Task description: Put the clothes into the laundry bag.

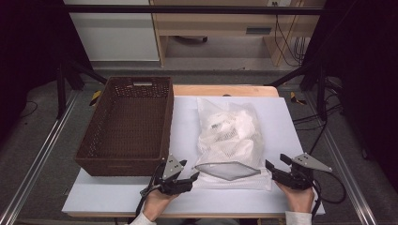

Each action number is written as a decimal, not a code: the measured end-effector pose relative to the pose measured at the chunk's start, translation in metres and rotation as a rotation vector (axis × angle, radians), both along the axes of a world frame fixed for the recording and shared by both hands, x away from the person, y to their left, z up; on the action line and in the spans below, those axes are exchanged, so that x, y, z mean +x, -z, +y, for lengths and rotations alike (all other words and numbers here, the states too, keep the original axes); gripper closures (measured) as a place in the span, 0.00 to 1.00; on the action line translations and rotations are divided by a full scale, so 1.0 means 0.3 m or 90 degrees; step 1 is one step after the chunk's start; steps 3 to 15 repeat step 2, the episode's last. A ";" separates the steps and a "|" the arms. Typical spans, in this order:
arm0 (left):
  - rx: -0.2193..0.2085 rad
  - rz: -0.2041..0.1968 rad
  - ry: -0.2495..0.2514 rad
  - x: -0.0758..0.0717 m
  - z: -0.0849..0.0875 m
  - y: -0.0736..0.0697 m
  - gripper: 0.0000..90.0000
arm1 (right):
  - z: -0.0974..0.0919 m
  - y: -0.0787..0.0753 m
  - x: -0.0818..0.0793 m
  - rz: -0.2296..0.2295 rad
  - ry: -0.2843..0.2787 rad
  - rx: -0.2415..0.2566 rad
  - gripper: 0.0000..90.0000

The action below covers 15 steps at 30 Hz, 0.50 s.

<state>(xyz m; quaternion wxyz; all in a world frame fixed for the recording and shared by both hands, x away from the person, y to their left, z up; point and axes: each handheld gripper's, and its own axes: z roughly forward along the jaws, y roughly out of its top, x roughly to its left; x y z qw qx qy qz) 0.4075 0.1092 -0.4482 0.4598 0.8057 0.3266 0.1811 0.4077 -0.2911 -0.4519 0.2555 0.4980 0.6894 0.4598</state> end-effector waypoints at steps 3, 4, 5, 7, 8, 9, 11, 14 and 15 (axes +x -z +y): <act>0.000 0.001 0.001 -0.002 0.005 -0.004 0.40 | 0.001 -0.005 0.002 -0.003 -0.003 0.000 0.32; 0.000 0.001 0.001 -0.002 0.005 -0.004 0.40 | 0.001 -0.005 0.002 -0.003 -0.003 0.000 0.32; 0.000 0.001 0.001 -0.002 0.005 -0.004 0.40 | 0.001 -0.005 0.002 -0.003 -0.003 0.000 0.32; 0.000 0.001 0.001 -0.002 0.005 -0.004 0.40 | 0.001 -0.005 0.002 -0.003 -0.003 0.000 0.32; 0.000 0.001 0.001 -0.002 0.005 -0.004 0.40 | 0.001 -0.005 0.002 -0.003 -0.003 0.000 0.32; 0.000 0.001 0.001 -0.002 0.005 -0.004 0.40 | 0.001 -0.005 0.002 -0.003 -0.003 0.000 0.32; 0.000 0.001 0.001 -0.002 0.005 -0.004 0.40 | 0.001 -0.005 0.002 -0.003 -0.003 0.000 0.32; 0.000 0.001 0.001 -0.002 0.005 -0.004 0.40 | 0.001 -0.005 0.002 -0.003 -0.003 0.000 0.32; 0.000 0.001 0.001 -0.002 0.005 -0.004 0.40 | 0.001 -0.005 0.002 -0.003 -0.003 0.000 0.32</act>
